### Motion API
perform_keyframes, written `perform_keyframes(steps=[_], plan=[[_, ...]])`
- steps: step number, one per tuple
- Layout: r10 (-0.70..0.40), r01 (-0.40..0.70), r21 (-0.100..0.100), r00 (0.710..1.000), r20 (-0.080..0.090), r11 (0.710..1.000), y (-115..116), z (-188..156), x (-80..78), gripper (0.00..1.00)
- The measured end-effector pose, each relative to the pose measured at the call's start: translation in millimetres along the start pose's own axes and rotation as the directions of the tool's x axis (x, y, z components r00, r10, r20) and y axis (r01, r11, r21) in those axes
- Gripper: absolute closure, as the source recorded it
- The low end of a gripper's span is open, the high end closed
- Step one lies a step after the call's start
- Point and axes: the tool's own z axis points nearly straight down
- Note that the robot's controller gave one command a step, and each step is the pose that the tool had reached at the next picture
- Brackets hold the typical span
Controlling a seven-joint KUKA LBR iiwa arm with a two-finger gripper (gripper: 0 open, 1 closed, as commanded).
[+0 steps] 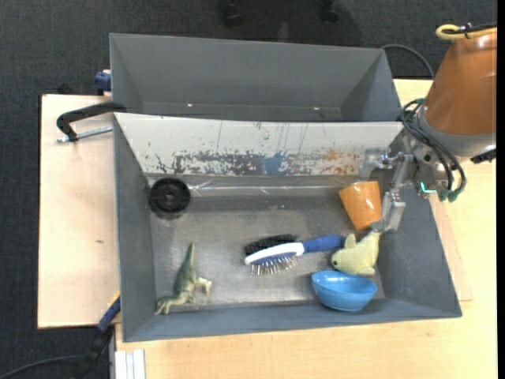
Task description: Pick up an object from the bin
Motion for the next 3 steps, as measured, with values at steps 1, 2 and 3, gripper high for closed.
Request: perform_keyframes(steps=[1,2,3], plan=[[-0.089,0.089,-0.001,0.996,0.000,0.996,36.5,121.6,-6.4,0.00],[-0.089,0.089,0.002,0.996,0.008,0.996,35.0,116.7,-8.3,1.00],[-0.088,0.088,0.002,0.996,0.008,0.996,35.0,116.7,-8.3,0.00]])
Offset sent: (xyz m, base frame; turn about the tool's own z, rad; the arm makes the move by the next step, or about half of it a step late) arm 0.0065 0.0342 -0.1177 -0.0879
